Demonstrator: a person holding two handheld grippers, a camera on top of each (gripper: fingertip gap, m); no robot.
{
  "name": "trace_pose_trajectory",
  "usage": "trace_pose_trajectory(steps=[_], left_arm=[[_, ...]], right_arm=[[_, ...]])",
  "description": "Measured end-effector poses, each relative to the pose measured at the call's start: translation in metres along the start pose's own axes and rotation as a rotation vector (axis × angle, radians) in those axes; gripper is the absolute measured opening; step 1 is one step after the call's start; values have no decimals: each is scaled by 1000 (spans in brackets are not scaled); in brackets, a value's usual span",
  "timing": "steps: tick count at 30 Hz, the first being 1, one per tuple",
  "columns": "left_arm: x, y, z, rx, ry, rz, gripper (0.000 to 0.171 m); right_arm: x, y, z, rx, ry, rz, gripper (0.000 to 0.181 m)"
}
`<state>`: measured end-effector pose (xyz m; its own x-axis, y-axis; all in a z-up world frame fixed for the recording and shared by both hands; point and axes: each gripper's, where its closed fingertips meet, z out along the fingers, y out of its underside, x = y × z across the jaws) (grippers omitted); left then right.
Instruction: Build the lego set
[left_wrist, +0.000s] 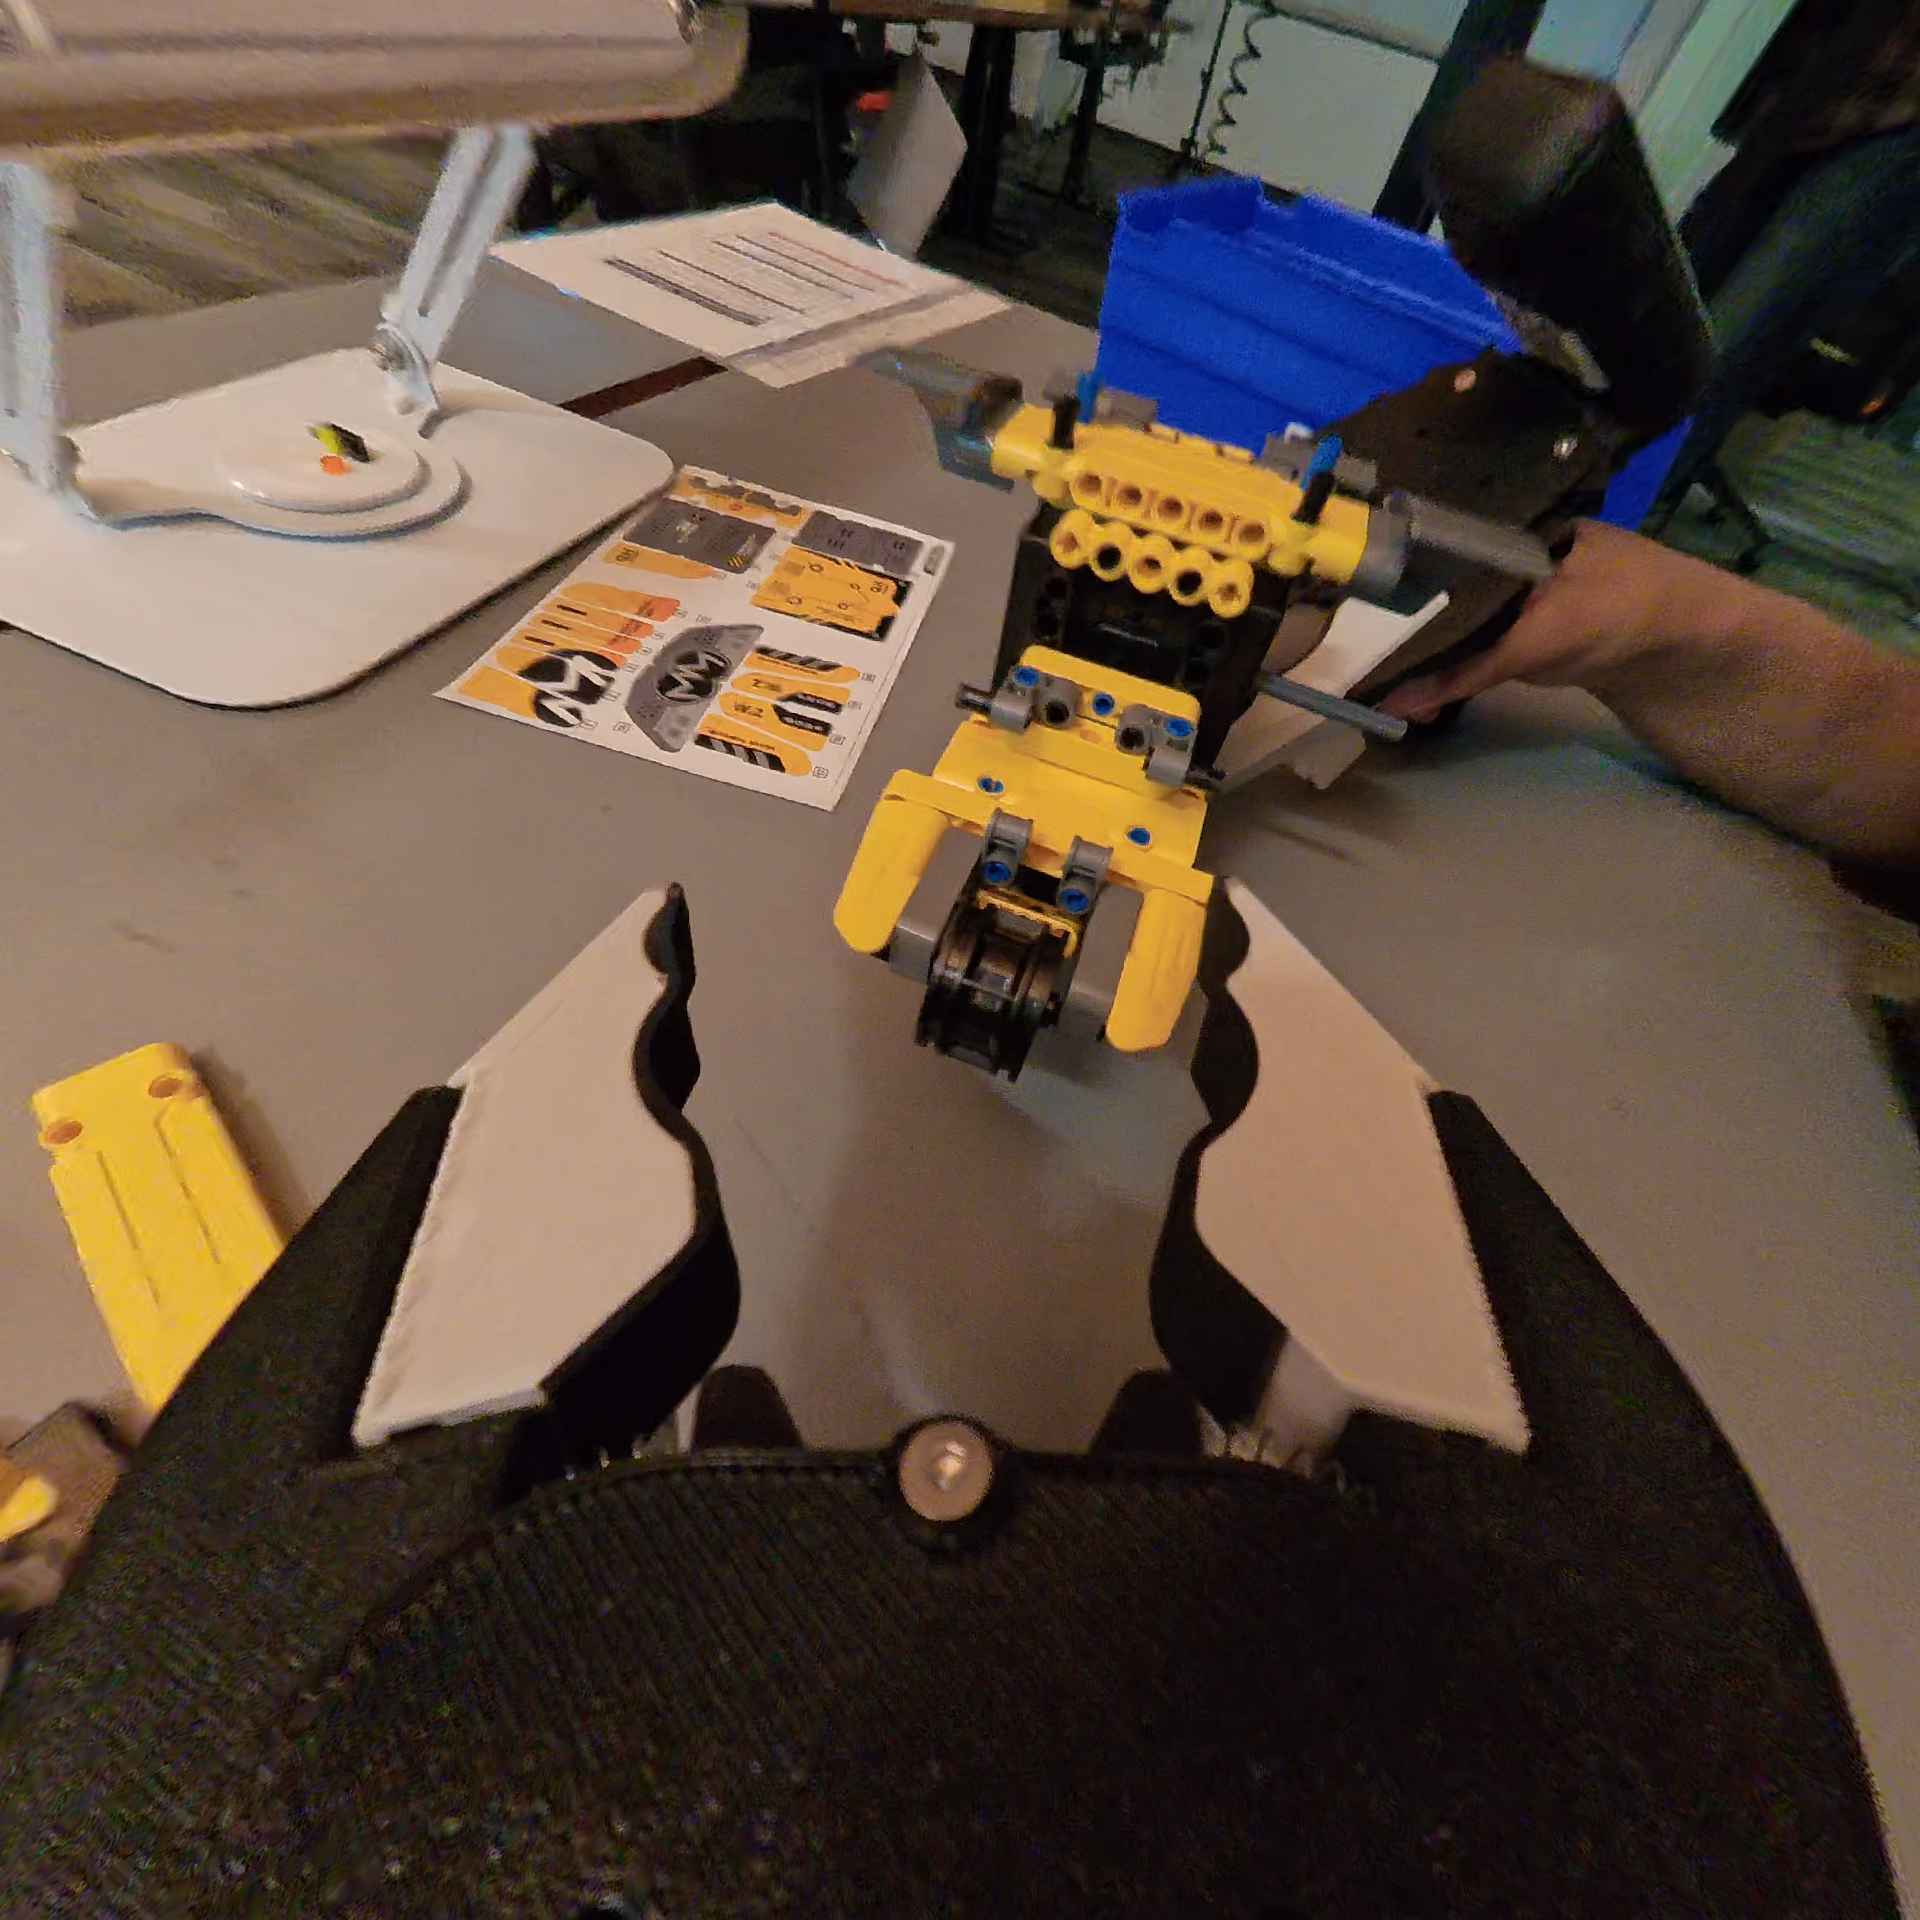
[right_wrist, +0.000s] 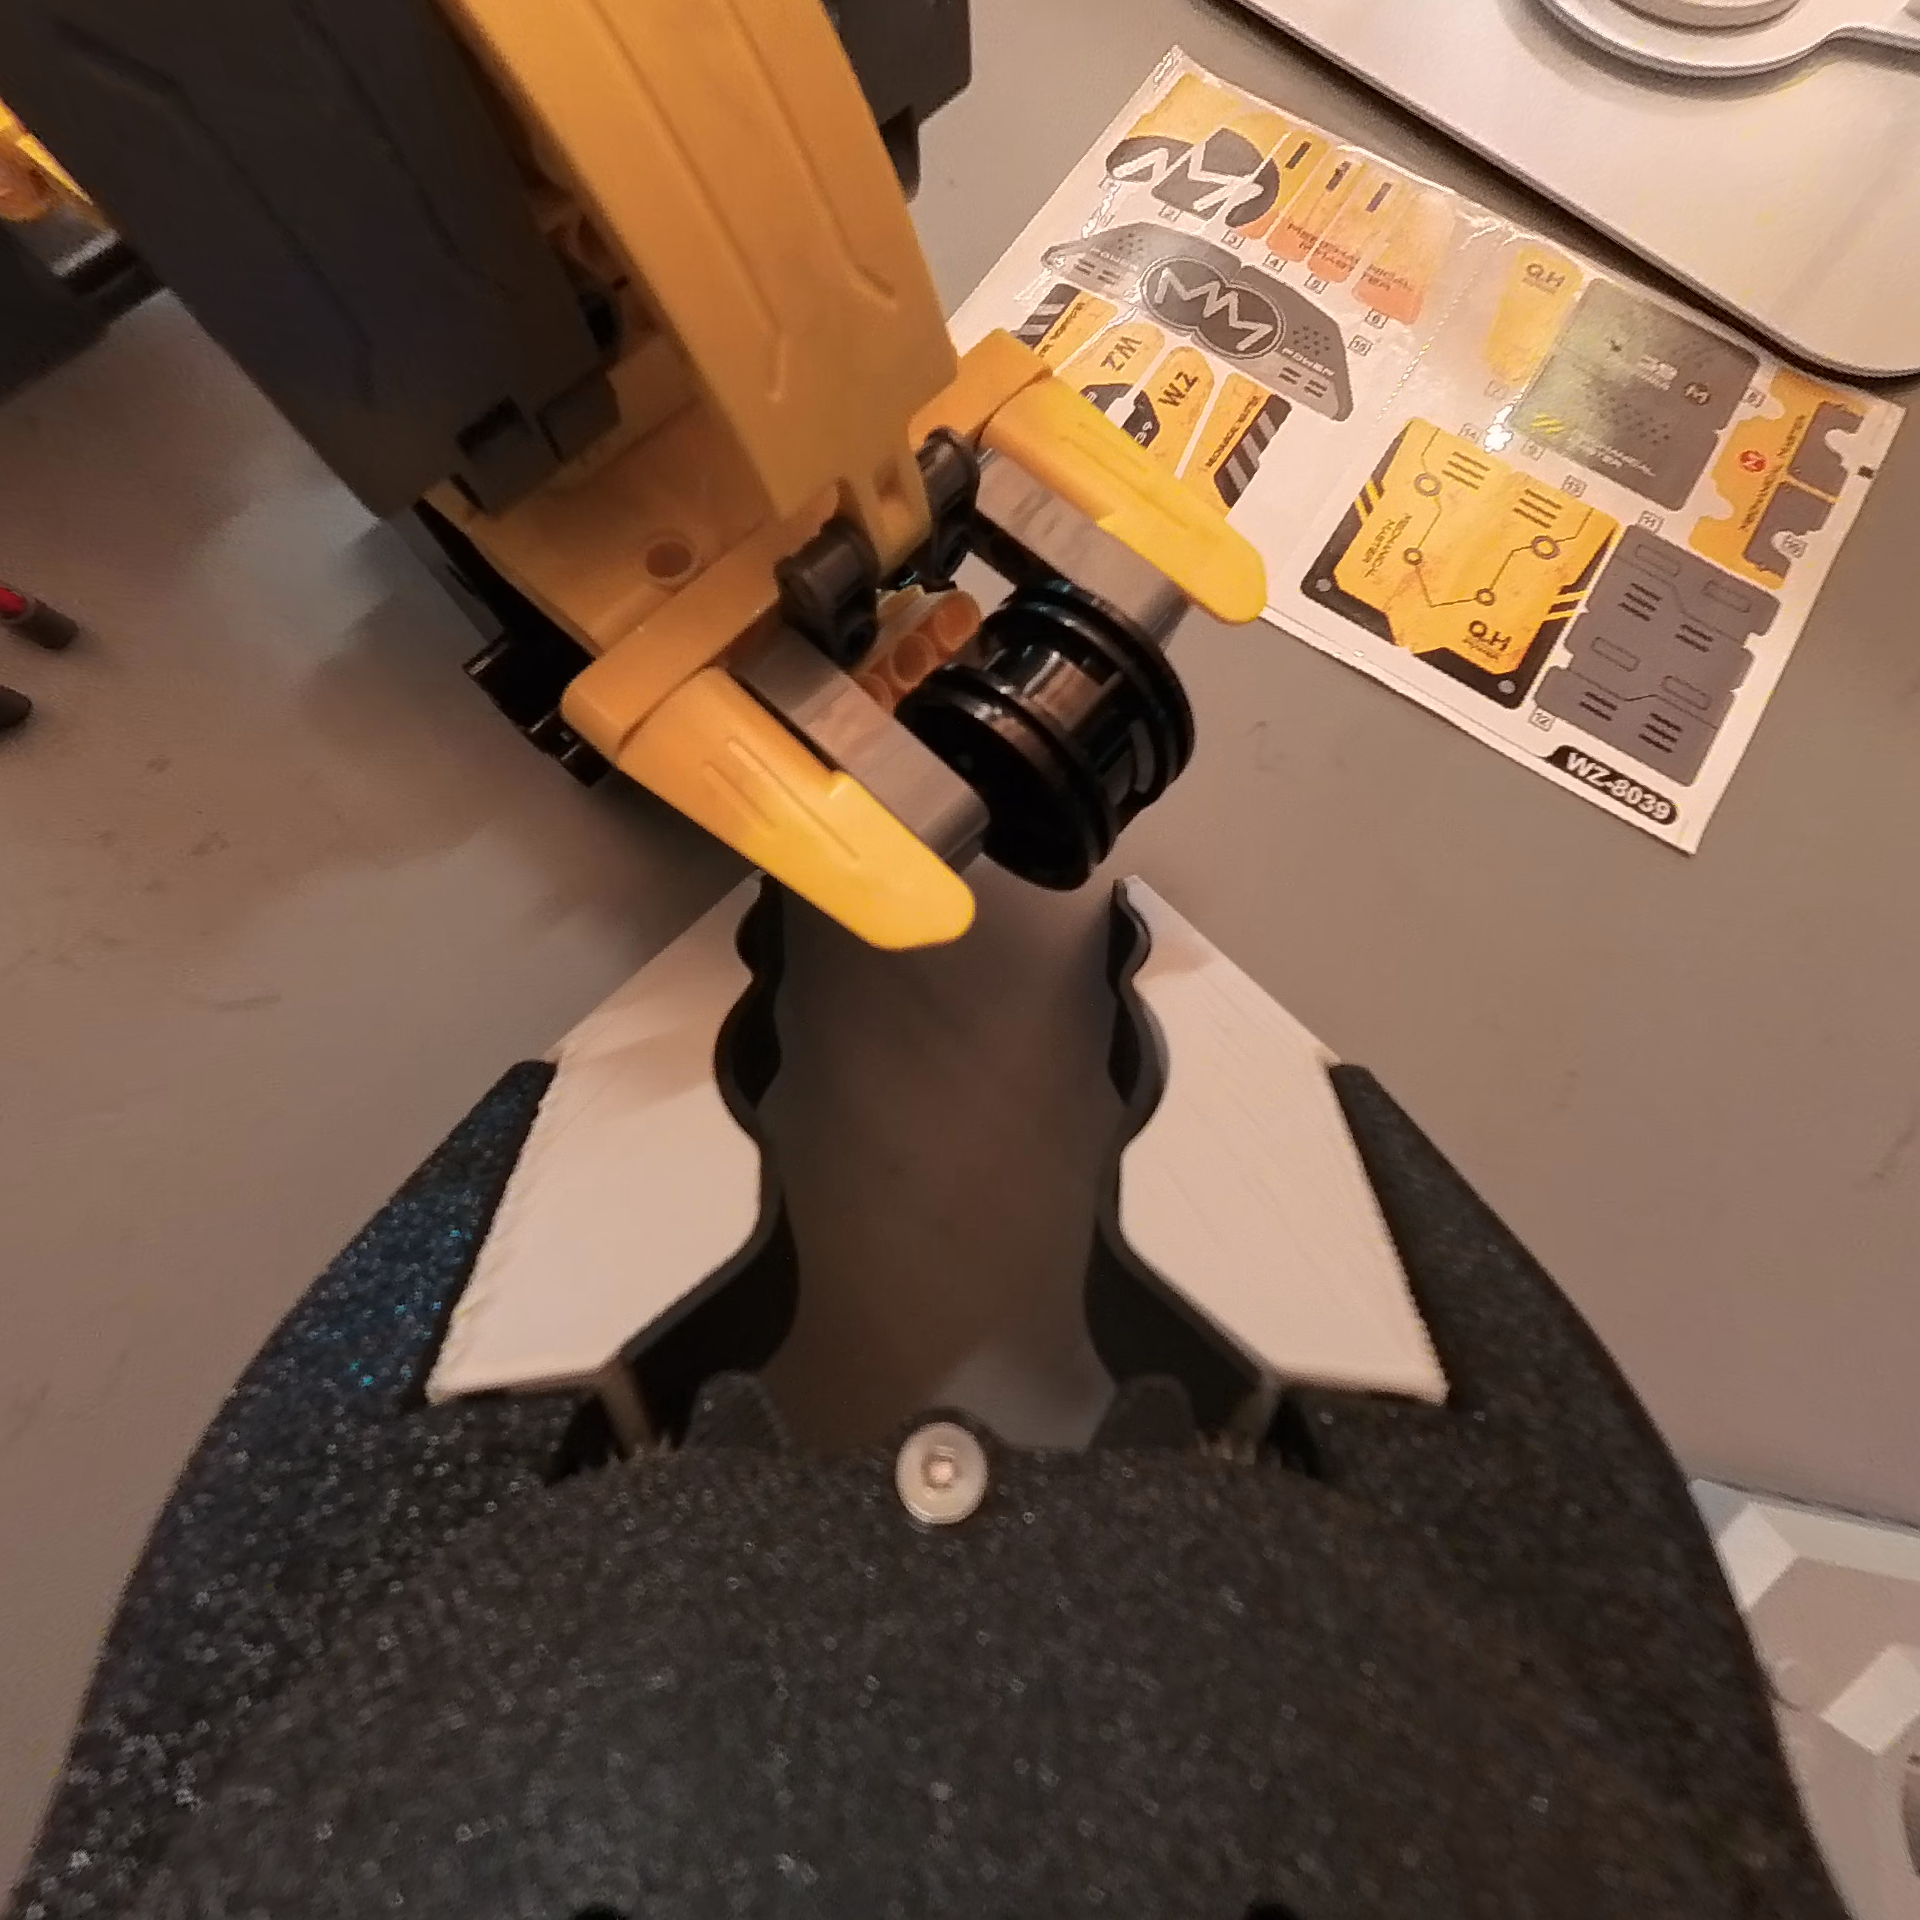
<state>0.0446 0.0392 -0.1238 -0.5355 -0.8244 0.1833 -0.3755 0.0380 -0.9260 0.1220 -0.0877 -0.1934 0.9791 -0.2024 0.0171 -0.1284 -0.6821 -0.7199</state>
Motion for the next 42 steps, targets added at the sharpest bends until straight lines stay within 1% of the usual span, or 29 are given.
trace_pose_trajectory(steps=[1, 3, 6, 7, 9, 10, 11, 12, 14, 16, 18, 20, 22, 24, 27, 29, 31, 33, 36, 40, 42], left_arm=[[-5, -6, -7, 19, -20, -2, 91], [-25, -27, -34, 91, -117, -6, 86], [-66, -55, -99, 224, -325, -36, 78], [-82, -59, -124, 251, -415, -39, 70], [-108, -60, -172, 295, -590, -36, 42], [-117, -58, -193, 317, -652, -40, 24], [-124, -54, -209, 340, -693, -59, 13], [-130, -50, -222, 361, -713, -94, 7], [-132, -47, -231, 399, -675, -155, 0], [-128, -45, -223, 412, -592, -195, 0], [-119, -40, -197, 349, -470, -221, 1], [-111, -23, -163, 202, -377, -239, 9], [-101, -1, -130, 26, -325, -231, 13], [-94, 15, -105, -100, -328, -200, 14], [-89, 35, -83, -245, -368, -156, 14], [-92, 50, -77, -341, -421, -128, 14], [-98, 58, -77, -402, -484, -94, 17], [-103, 60, -78, -415, -523, -75, 21], [-108, 59, -82, -406, -551, -85, 20], [-116, 71, -86, -448, -578, -110, 25], [-117, 74, -85, -458, -576, -115, 20]], right_arm=[[0, 0, 0, 0, 1, 0, 63], [0, 0, 0, 0, 2, 0, 63], [0, 0, 0, -1, 2, 0, 63], [0, 0, 0, -1, 2, 0, 63], [0, 0, 0, -1, 2, 1, 63], [0, 0, 0, -1, 2, 1, 63], [0, 0, 0, -1, 2, 1, 63], [0, 0, 0, -1, 3, 0, 63], [0, 0, 0, -1, 3, 1, 63], [0, 0, 0, -1, 3, 2, 63], [0, 0, 0, -1, 5, 3, 63], [0, 0, 0, -1, 7, 4, 63], [0, 0, 0, -1, 8, 5, 63], [1, 0, 1, -1, 8, 5, 63], [1, 0, 1, -1, 8, 5, 63], [1, 0, 0, -1, 9, 4, 63], [1, 0, 1, -1, 9, 4, 63], [1, 0, 1, -1, 10, 3, 63], [1, 0, 1, -1, 10, 3, 63], [1, 0, 0, -1, 11, 2, 63], [1, 0, 0, -1, 12, 1, 63]])
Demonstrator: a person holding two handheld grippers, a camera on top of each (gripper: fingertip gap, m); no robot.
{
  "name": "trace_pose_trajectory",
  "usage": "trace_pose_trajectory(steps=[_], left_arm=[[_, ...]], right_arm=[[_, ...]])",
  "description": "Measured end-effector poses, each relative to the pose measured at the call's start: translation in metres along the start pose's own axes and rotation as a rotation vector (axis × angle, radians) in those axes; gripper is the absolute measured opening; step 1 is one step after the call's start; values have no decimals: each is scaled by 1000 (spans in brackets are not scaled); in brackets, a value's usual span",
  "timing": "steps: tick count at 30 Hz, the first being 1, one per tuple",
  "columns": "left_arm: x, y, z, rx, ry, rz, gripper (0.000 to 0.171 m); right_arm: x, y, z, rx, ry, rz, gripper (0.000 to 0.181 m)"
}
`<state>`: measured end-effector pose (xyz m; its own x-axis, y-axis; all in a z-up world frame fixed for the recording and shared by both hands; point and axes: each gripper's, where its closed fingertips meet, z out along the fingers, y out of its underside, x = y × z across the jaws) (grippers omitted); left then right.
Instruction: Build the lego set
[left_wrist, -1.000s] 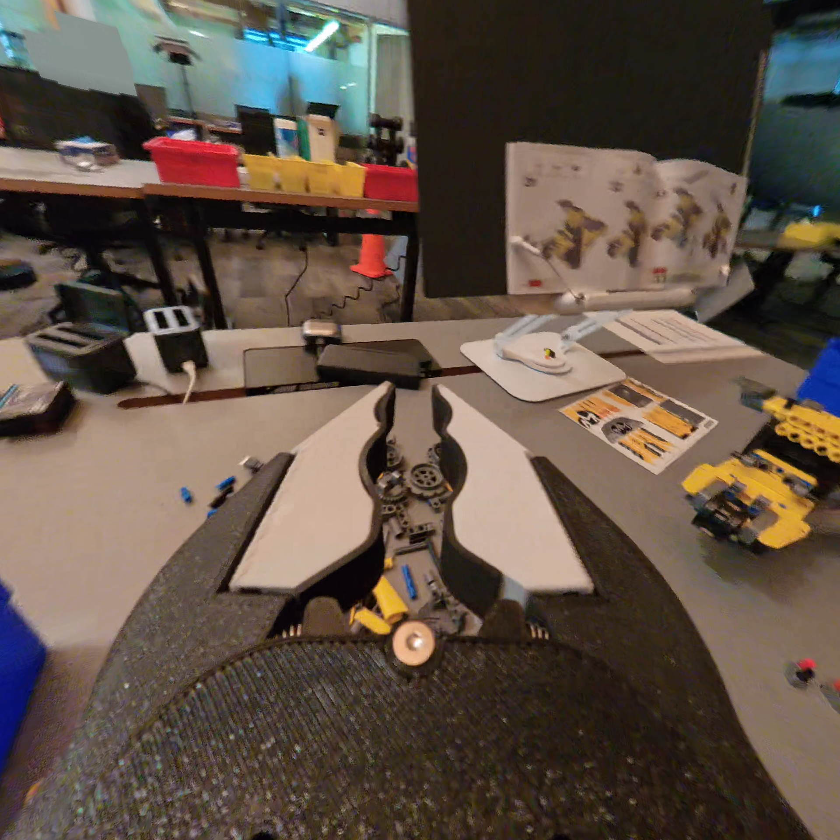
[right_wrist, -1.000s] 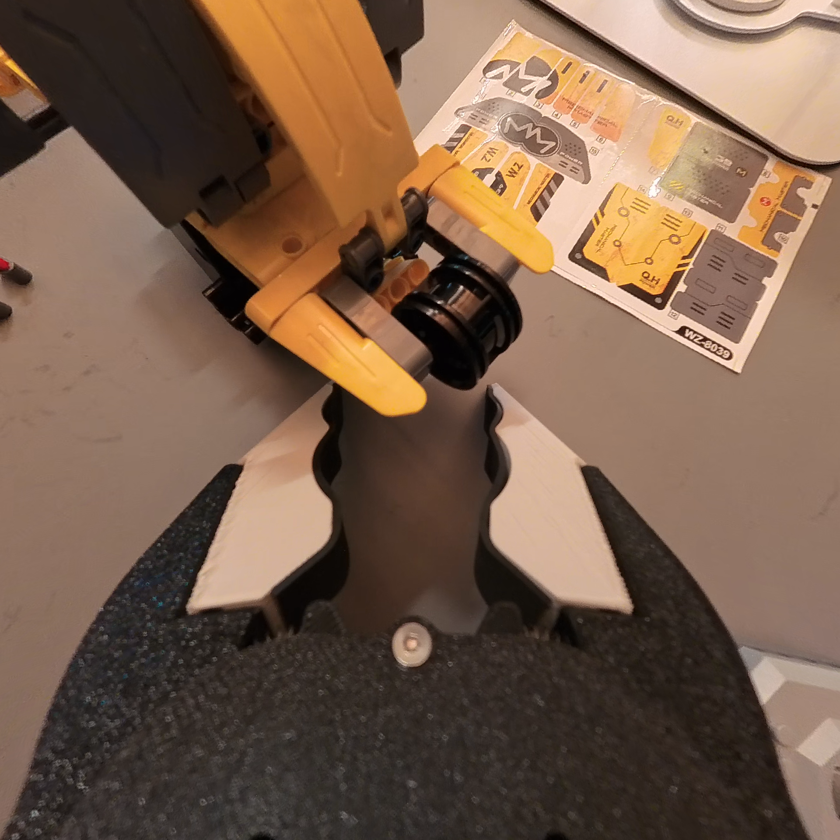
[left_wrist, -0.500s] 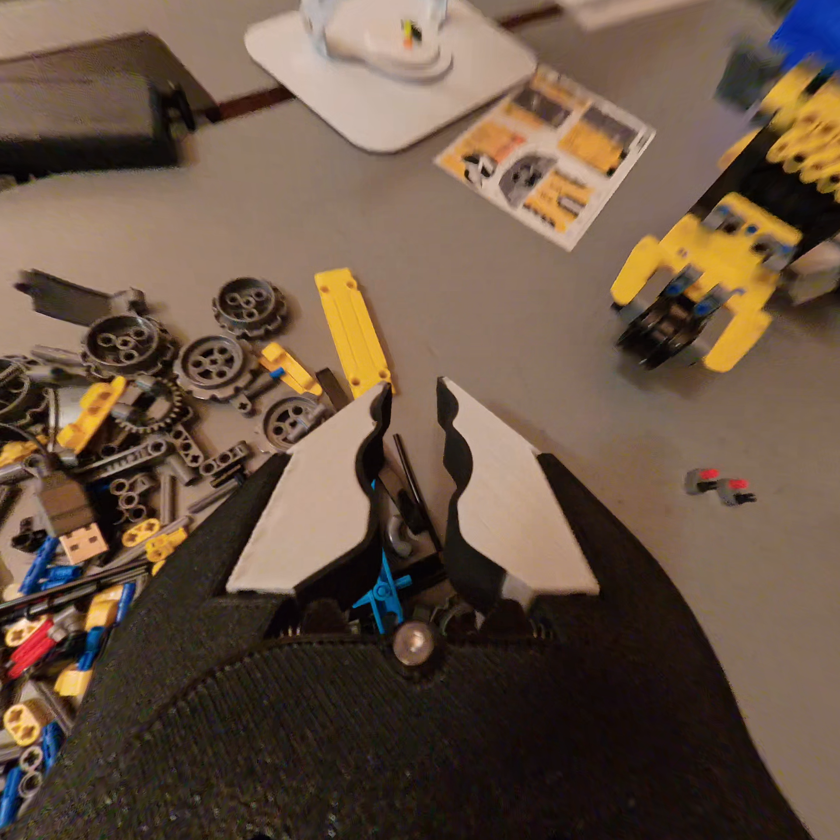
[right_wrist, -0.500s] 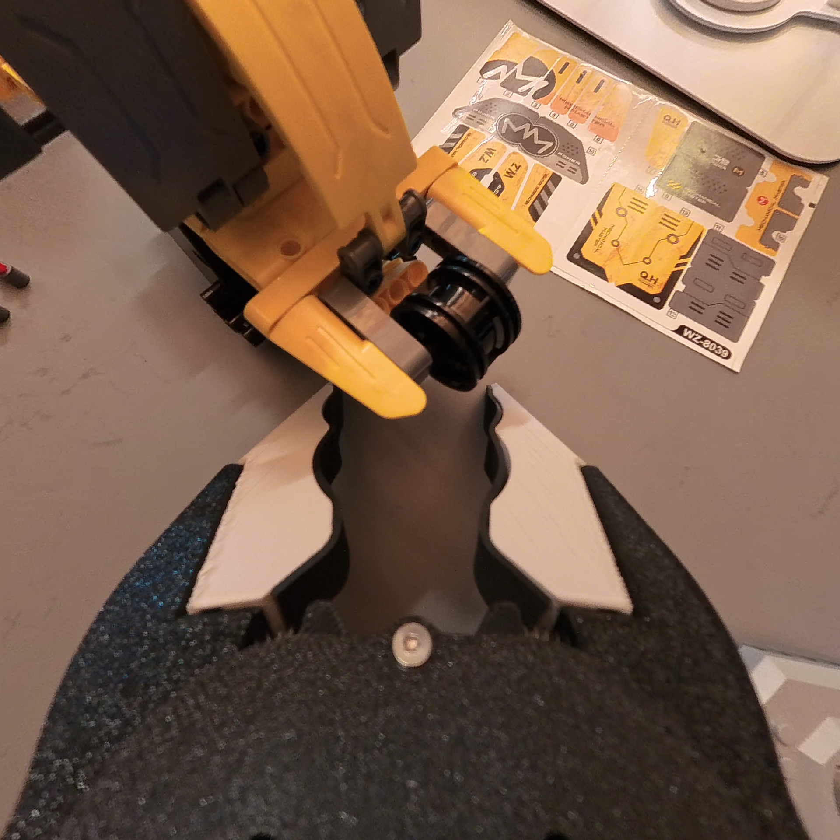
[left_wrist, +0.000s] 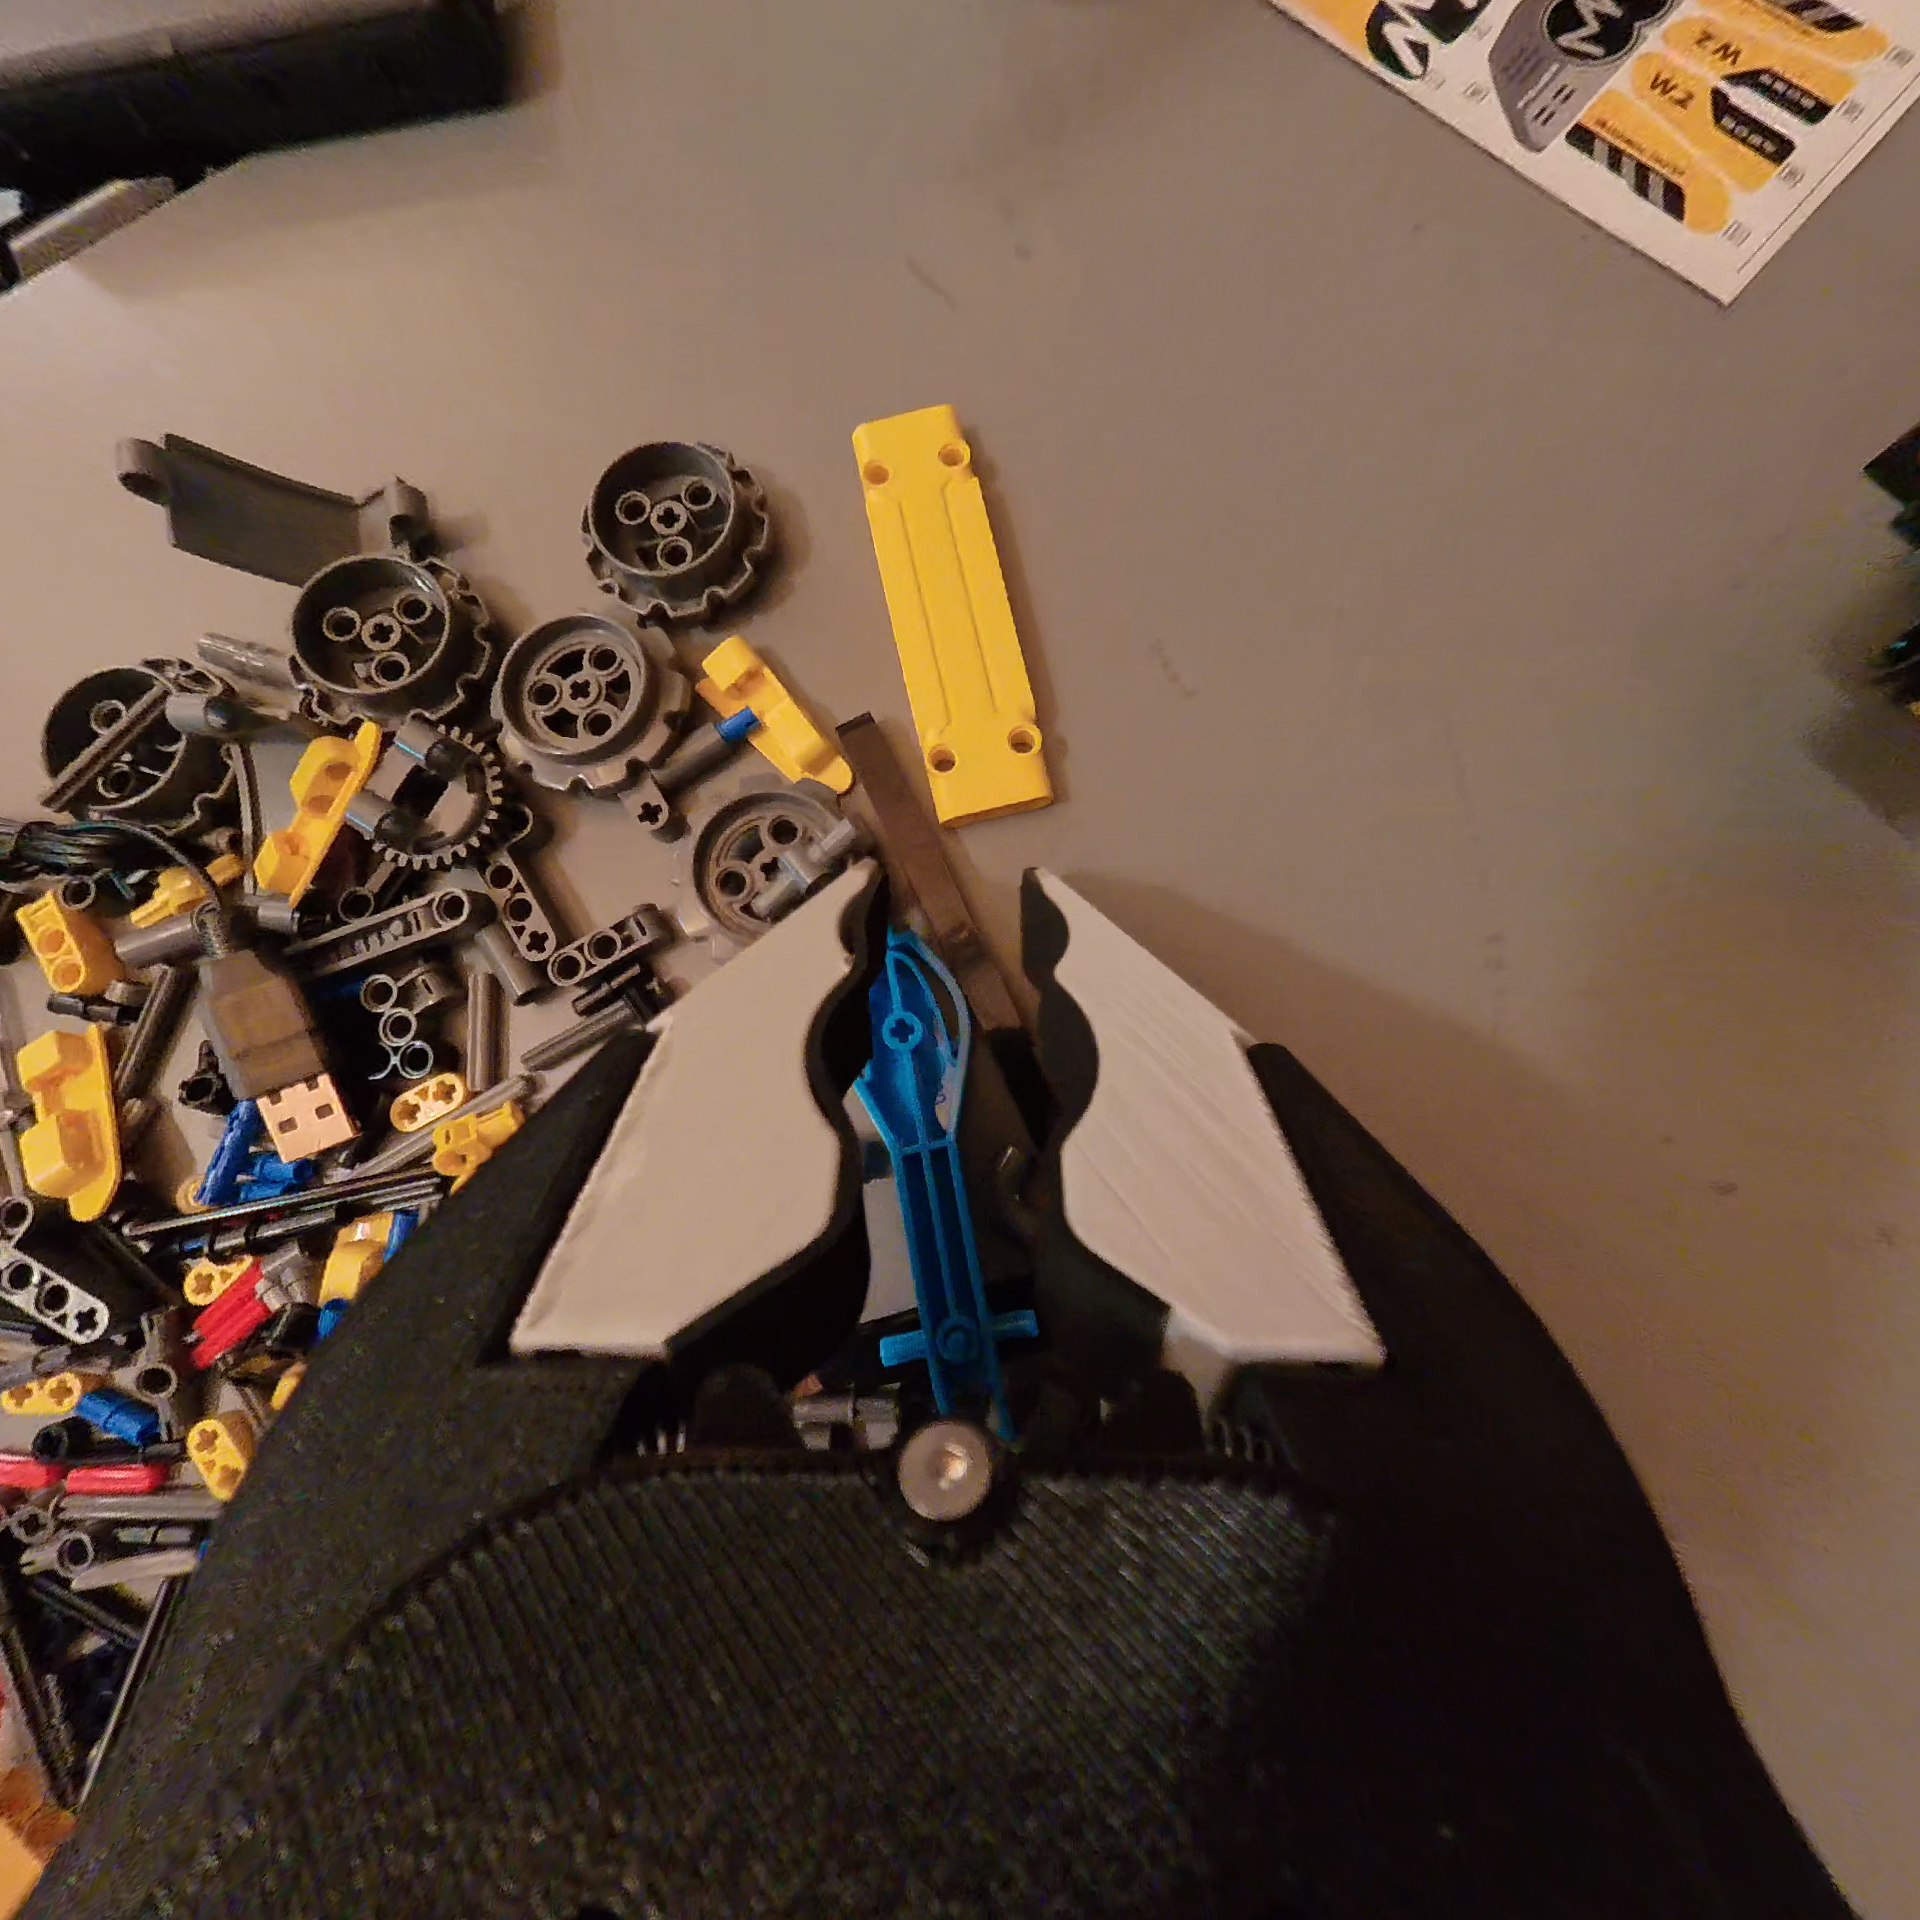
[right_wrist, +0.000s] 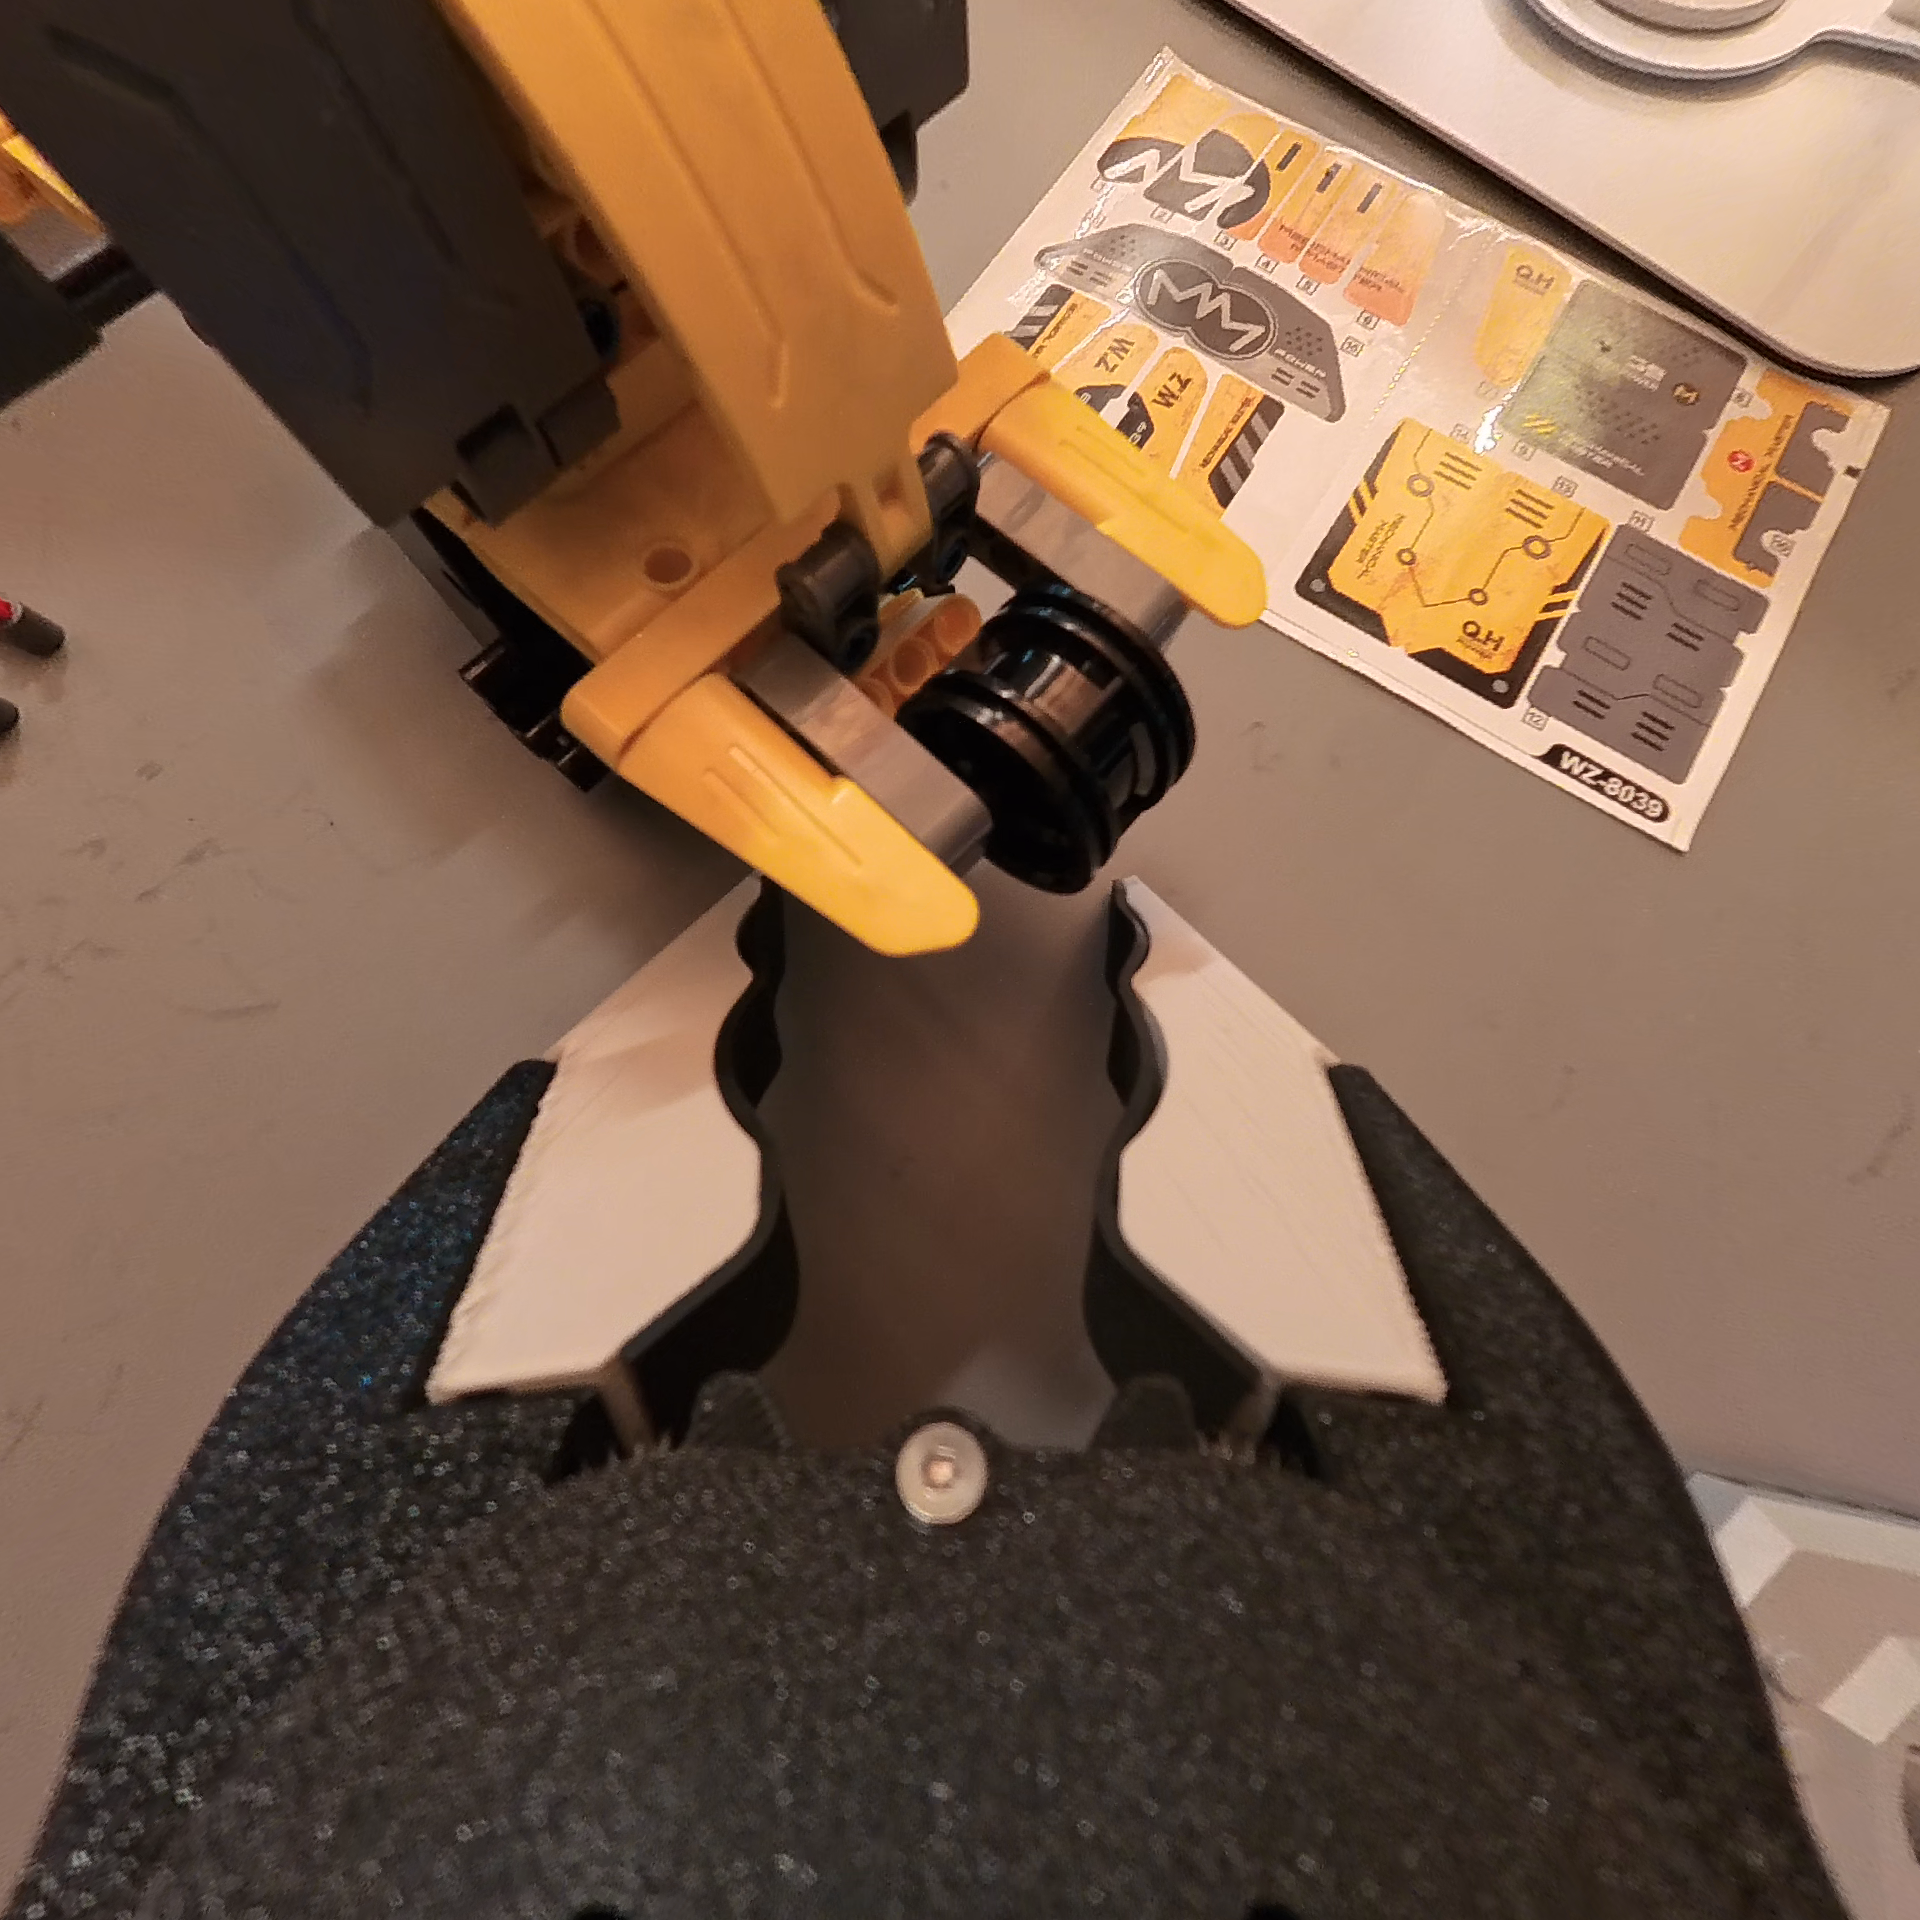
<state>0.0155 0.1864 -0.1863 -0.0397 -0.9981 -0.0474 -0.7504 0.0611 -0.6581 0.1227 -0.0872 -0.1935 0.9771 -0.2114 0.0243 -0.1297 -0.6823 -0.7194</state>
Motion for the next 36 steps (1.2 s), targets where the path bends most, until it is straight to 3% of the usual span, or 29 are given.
trace_pose_trajectory(steps=[3, 8, 19, 24, 29, 36], left_arm=[[2, 3, 0, -15, 21, 0, 3], [1, -1, -5, 10, 34, -9, 1], [23, -53, -60, 342, 195, -20, 0], [15, -39, -45, 246, 128, -2, 1], [23, -24, -24, 142, 187, -65, 20], [20, 1, -1, -24, 77, -15, 26]], right_arm=[[0, 0, 0, 0, 1, 0, 63], [0, 0, 0, 0, 1, 0, 63], [0, 0, 0, 0, 0, 1, 63], [0, 0, 0, 0, 1, 0, 63], [0, 0, 0, 0, 3, 0, 63], [0, 0, 0, -1, 4, 3, 64]])
